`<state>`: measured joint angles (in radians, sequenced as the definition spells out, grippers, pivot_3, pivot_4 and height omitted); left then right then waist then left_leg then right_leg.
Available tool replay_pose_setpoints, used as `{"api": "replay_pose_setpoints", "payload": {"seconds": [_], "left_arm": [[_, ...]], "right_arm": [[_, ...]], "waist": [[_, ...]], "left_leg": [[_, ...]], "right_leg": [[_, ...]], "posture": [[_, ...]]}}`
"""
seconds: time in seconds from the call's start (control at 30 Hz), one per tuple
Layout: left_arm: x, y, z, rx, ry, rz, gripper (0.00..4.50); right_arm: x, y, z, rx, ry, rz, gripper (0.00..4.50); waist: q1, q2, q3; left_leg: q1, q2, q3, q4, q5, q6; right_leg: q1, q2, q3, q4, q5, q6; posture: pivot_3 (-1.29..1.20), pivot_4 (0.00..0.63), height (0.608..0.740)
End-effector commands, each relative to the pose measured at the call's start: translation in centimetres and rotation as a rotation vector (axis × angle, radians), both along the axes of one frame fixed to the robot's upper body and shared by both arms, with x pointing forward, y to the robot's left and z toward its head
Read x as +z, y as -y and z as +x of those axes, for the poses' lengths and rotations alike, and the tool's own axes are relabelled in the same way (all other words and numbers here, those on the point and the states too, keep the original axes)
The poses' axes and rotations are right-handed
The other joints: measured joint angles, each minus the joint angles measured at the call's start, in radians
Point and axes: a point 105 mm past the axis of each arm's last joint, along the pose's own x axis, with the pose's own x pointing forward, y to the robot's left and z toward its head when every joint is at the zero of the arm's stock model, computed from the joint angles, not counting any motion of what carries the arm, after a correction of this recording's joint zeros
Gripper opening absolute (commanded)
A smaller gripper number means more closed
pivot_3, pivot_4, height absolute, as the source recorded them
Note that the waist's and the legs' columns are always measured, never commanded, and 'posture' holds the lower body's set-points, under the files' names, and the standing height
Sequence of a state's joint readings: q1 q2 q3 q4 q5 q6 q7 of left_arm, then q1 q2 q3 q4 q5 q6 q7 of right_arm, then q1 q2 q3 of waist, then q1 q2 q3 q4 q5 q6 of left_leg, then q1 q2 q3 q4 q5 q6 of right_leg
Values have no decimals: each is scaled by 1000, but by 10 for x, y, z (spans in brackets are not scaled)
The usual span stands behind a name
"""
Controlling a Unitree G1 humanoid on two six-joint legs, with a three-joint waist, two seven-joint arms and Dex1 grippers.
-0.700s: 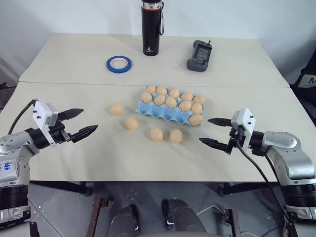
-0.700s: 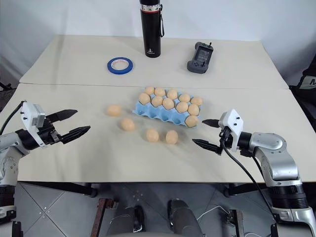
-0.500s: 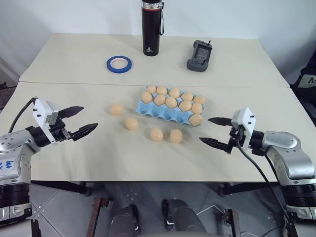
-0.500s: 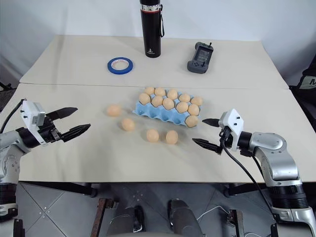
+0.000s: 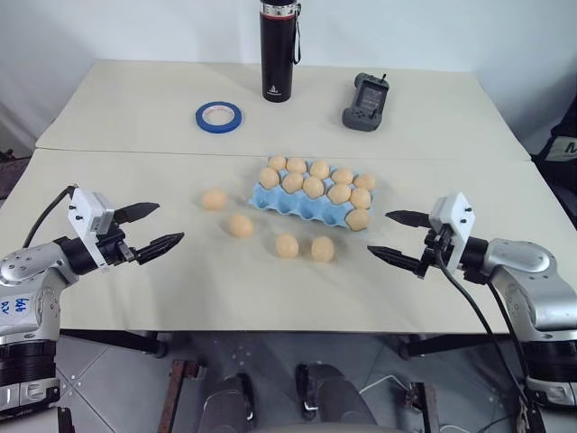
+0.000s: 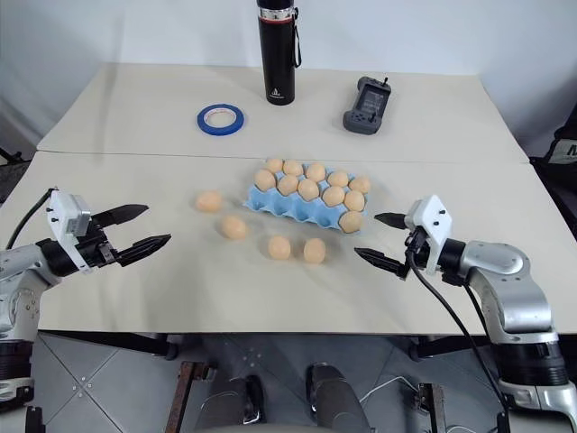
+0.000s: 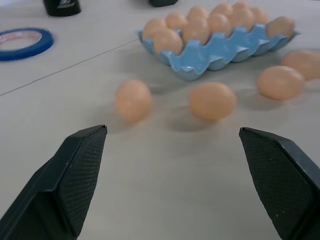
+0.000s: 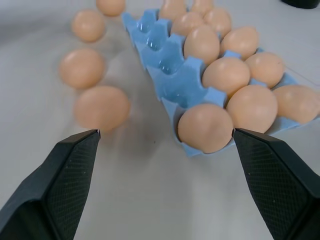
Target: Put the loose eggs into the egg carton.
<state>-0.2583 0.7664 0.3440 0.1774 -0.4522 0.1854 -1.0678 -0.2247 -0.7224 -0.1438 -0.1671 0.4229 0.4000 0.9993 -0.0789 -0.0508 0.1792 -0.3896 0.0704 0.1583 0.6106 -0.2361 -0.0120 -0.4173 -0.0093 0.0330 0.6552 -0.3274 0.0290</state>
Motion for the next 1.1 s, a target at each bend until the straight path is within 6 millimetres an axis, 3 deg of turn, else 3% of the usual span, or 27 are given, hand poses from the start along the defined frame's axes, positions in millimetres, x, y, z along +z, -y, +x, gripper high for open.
{"api": "replay_pose_setpoints", "payload": {"seconds": [0.03,0.27,0.43,0.7,1.1], "left_arm": [[1,-8,-9,-41,29,31,4500],[-9,10,-19,-247,4,-9,4500],[-14,22,-15,-345,14,12,4500],[-10,31,-4,-350,92,-29,4500],[-10,36,-5,-348,140,-52,4500]], "right_arm": [[10,-1,-12,-29,12,5,4430],[16,-20,-15,-165,8,101,4430],[3,-41,-15,-194,-29,123,4430],[-15,-70,1,-163,-36,137,4430],[-33,-87,25,-136,-35,140,4430]], "waist": [[2,0,0],[-4,0,0],[-2,0,0],[-7,0,0],[-4,-1,0]], "left_leg": [[0,0,0,0,-1,-1],[0,0,-1,0,-1,0],[-1,0,-1,0,-1,0],[-1,0,-1,1,1,5],[-1,0,-1,1,1,6]], "right_leg": [[0,0,0,0,0,0],[0,0,0,0,0,-1],[0,0,-1,0,-1,-1],[0,1,-1,-1,0,-1],[0,1,-1,0,0,0]], "posture": [[0,150,740],[0,150,740],[0,150,740],[0,150,740],[0,150,740]]}}
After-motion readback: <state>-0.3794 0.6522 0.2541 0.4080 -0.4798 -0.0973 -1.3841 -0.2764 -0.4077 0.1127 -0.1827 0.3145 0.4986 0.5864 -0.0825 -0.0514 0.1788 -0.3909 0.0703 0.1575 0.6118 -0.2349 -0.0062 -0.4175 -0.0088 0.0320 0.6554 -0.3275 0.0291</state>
